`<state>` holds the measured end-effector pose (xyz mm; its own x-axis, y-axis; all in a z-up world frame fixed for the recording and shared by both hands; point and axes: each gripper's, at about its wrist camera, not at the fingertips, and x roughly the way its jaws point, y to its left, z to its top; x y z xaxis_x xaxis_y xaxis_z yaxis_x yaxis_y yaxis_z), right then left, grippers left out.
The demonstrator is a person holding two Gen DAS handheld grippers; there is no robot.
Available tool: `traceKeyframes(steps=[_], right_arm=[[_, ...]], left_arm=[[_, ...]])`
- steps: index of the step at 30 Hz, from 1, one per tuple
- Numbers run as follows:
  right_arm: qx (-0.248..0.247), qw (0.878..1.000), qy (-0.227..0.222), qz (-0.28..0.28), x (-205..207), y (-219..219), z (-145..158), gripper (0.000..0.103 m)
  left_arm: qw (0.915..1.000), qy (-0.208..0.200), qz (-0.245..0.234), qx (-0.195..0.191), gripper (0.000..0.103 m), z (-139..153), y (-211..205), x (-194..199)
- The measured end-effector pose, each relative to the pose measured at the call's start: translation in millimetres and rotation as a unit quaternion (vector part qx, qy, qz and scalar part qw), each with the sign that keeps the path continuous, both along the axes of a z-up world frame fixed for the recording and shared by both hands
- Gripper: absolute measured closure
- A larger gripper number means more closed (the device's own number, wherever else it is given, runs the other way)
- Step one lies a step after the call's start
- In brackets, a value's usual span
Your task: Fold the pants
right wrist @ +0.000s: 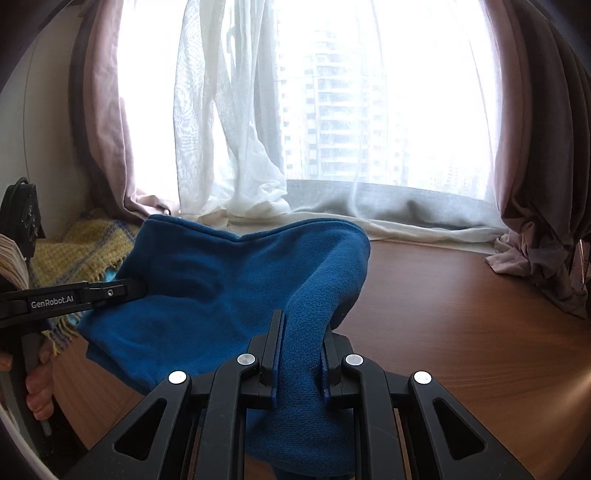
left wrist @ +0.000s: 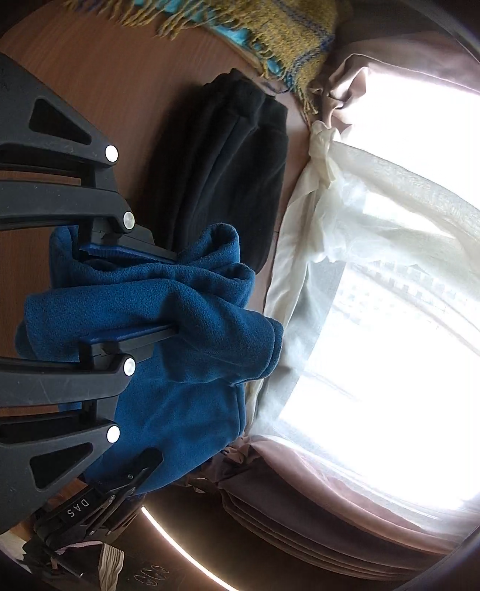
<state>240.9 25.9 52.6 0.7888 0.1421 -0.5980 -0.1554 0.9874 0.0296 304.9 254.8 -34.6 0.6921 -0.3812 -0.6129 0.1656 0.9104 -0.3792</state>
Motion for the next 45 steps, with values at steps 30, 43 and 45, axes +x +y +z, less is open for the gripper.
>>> traceKeyframes(steps=[30,43,45], right_arm=[[-0.040,0.998,0.048,-0.012,148,164,-71,0.086],[-0.078,0.994,0.052,-0.058,145,157,-68,0.059],[-0.084,0.994,0.014,-0.071,136,155,-42,0.059]], left_arm=[[0.9980,0.048,-0.011,0.038,0.070,-58,153,145],[0.9953,0.023,0.003,0.094,0.057,-38,157,131],[0.9943,0.002,0.018,0.105,0.053,-23,161,120]])
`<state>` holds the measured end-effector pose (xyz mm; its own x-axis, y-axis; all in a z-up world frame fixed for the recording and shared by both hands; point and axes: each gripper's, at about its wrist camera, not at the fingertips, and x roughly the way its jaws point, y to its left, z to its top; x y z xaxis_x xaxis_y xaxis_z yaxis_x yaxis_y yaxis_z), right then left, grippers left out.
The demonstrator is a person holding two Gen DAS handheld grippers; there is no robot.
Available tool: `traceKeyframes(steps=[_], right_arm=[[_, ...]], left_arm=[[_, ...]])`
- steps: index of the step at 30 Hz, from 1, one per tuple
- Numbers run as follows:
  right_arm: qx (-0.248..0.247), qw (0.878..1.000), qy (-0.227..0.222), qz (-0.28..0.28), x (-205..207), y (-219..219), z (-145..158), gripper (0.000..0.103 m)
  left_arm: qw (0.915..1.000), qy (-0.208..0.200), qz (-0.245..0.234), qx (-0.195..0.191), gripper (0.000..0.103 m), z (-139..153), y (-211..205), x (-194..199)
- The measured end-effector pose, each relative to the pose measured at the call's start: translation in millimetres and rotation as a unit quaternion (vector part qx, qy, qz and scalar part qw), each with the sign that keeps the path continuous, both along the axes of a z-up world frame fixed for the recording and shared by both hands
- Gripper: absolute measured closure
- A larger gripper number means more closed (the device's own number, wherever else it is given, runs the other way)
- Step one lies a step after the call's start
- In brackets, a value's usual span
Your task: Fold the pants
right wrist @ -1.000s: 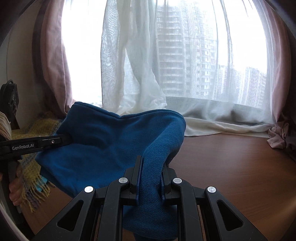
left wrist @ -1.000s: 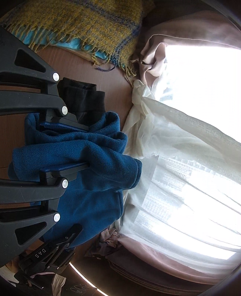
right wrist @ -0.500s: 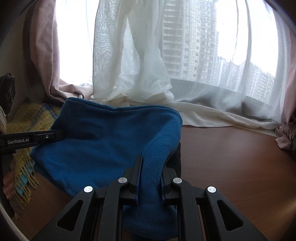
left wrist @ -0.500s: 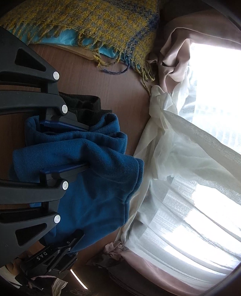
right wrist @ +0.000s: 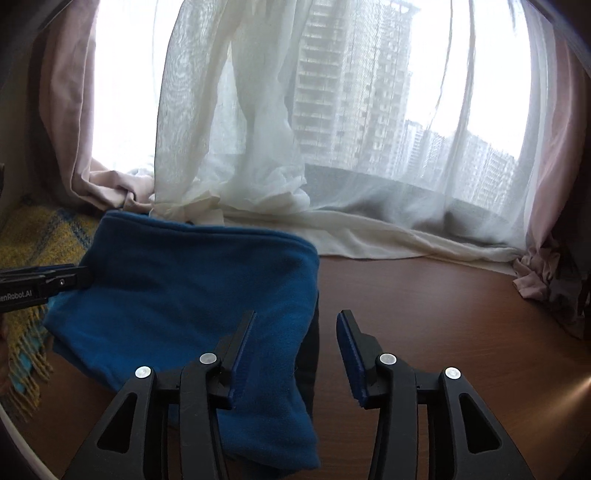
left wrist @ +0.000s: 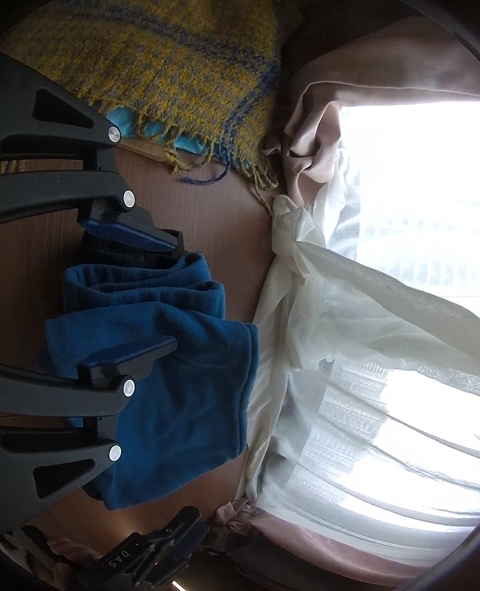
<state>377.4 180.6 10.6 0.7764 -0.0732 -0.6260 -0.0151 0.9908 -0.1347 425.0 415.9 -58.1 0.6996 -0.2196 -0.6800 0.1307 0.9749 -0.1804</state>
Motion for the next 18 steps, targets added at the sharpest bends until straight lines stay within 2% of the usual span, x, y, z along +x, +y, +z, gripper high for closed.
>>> traceKeyframes(steps=[2,4,5,6,7,9,12,14,18], right_arm=[[-0.005,0.999,-0.027,0.021,-3,5,26,0.059],[0.004,0.997,-0.028,0.074,0,15,45,0.061],[0.010,0.995,-0.023,0.100,2,21,52,0.071],[0.018,0.991,-0.015,0.129,5,29,59,0.085],[0.025,0.988,-0.008,0.149,8,35,63,0.089],[0.042,0.980,0.014,0.195,20,49,70,0.094],[0.060,0.967,0.048,0.245,36,70,71,0.095],[0.078,0.953,0.087,0.280,53,87,69,0.096],[0.079,0.936,0.150,0.308,87,114,48,0.096]], left_arm=[[0.9998,-0.018,0.005,-0.002,0.054,14,4,-13],[0.9996,-0.027,0.005,0.004,0.058,25,4,-26],[0.9995,-0.028,0.008,0.015,0.062,28,2,-30],[0.9993,-0.031,0.005,0.020,0.073,31,1,-34],[0.9991,-0.037,-0.003,0.020,0.081,34,-1,-38],[0.9986,-0.043,-0.024,0.017,0.087,35,-7,-44],[0.9973,-0.038,-0.056,0.030,0.090,29,-20,-44],[0.9963,-0.034,-0.072,0.034,0.090,23,-28,-43],[0.9963,-0.023,-0.080,0.024,0.090,9,-34,-35]])
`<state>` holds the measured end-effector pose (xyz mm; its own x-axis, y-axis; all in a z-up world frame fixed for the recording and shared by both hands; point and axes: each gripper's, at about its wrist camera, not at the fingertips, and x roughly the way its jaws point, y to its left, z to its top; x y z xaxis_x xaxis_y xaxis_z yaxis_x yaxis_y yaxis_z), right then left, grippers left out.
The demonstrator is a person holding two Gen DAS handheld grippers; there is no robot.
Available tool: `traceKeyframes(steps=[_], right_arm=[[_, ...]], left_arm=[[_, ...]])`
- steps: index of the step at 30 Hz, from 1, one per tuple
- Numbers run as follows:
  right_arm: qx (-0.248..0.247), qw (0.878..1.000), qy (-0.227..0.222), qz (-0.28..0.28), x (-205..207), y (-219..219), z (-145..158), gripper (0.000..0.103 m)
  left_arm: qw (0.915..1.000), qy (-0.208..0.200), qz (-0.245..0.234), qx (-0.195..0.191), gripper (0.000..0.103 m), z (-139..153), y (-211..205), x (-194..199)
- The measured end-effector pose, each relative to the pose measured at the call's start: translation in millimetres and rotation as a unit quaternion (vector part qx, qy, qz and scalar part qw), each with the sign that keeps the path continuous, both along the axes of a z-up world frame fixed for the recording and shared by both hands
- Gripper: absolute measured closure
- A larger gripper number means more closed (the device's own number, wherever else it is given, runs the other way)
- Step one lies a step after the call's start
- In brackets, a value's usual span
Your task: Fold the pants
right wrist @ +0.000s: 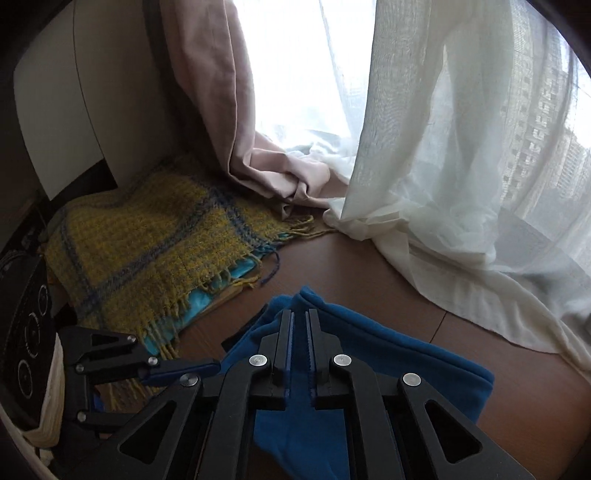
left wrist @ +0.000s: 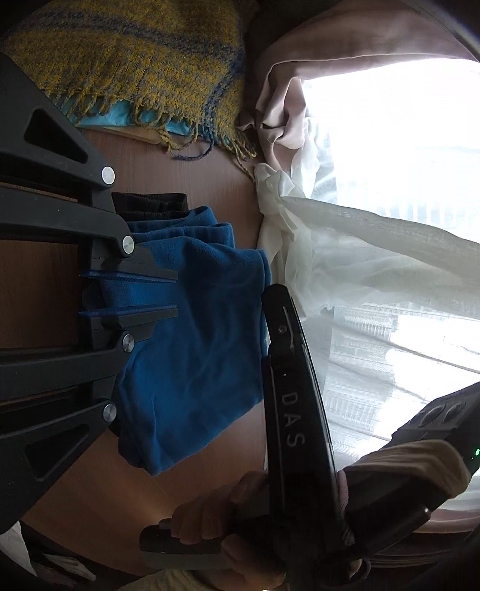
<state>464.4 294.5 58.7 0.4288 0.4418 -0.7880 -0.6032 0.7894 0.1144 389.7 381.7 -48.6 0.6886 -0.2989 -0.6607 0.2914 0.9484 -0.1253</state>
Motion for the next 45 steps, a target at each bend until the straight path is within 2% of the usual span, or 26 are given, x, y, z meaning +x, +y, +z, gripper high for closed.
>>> traceKeyframes(steps=[6,16,21,27,34,37,40,45], right_arm=[[0.008,0.997,0.082,0.003,47,9,-36,0.096],[-0.024,0.990,0.138,0.006,82,28,-74,0.097],[-0.022,0.986,0.164,0.003,92,25,-90,0.098],[-0.050,0.986,0.160,0.013,92,30,-99,0.099],[-0.041,0.985,0.167,-0.007,92,26,-102,0.099],[-0.045,0.985,0.168,-0.018,91,28,-101,0.099],[-0.022,0.985,0.168,-0.038,91,22,-96,0.099],[0.043,0.985,0.151,-0.075,84,5,-73,0.099]], left_arm=[[0.9990,0.038,0.021,-0.007,0.090,-32,9,10],[0.9977,0.050,0.045,0.006,0.090,-45,16,19],[0.9975,0.052,0.048,0.004,0.090,-48,18,21],[0.9972,0.054,0.049,0.015,0.090,-52,16,23],[0.9965,0.067,0.046,0.023,0.090,-52,13,25],[0.9963,0.069,0.051,0.005,0.090,-47,18,27],[0.9971,0.057,0.051,-0.005,0.090,-33,23,23],[0.9973,0.029,0.067,-0.008,0.087,0,29,15]])
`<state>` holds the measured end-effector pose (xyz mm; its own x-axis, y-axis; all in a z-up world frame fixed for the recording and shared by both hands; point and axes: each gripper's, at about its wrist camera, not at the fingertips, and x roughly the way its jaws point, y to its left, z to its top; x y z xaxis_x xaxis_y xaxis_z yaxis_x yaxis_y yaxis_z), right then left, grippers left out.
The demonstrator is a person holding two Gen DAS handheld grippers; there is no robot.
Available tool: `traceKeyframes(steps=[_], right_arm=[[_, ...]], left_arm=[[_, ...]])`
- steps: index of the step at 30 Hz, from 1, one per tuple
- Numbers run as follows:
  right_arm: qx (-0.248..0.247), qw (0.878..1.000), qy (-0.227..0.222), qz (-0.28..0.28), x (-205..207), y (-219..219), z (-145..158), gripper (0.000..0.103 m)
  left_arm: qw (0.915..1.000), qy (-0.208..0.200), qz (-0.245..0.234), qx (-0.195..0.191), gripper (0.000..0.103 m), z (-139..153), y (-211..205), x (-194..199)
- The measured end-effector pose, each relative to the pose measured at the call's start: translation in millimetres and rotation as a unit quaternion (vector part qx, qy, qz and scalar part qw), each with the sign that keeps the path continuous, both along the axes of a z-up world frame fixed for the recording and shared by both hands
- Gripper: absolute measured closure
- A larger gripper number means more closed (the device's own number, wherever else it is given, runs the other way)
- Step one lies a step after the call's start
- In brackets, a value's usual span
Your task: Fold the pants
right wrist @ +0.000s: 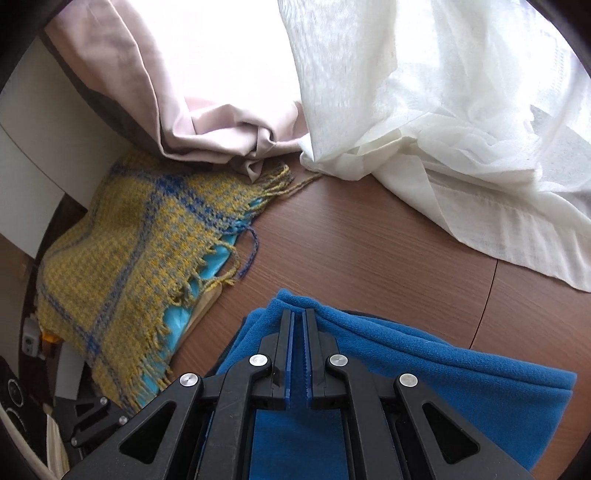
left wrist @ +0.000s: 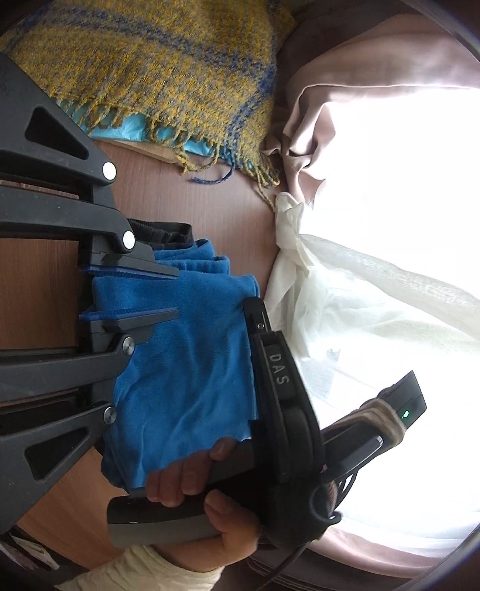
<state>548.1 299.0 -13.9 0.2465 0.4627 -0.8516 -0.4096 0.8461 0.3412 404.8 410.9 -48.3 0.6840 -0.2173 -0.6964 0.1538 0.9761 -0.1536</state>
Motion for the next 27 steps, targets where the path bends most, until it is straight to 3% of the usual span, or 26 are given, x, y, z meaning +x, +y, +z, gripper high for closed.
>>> traceKeyframes(steps=[2,4,8,10,11,14,17,19,27], right_arm=[[0.007,1.000,-0.021,-0.009,-9,-5,14,0.099],[0.015,0.999,-0.041,-0.014,-21,-11,31,0.099],[0.000,0.996,-0.087,-0.029,-57,-30,60,0.096],[-0.010,0.993,-0.110,-0.039,-77,-41,71,0.083],[-0.017,0.991,-0.121,-0.050,-89,-48,78,0.071],[-0.023,0.984,-0.158,-0.078,-126,-69,94,0.069],[-0.027,0.975,-0.186,-0.117,-165,-89,106,0.056],[-0.023,0.970,-0.199,-0.140,-190,-102,113,0.053],[-0.039,0.948,-0.243,-0.204,-280,-150,132,0.037]], left_arm=[[0.9999,-0.015,0.004,0.002,0.084,13,1,-5],[0.9997,-0.026,0.000,0.001,0.072,26,2,-11],[0.9986,-0.053,-0.004,0.005,0.067,50,-2,-29],[0.9975,-0.069,-0.012,0.007,0.058,61,-6,-41],[0.9969,-0.076,-0.015,0.011,0.056,66,-8,-47],[0.9944,-0.100,-0.011,0.034,0.047,79,-19,-69],[0.9918,-0.123,-0.021,0.029,0.040,87,-29,-93],[0.9902,-0.135,-0.022,0.030,0.036,91,-37,-109],[0.9865,-0.157,-0.023,0.040,0.034,97,-78,-163]])
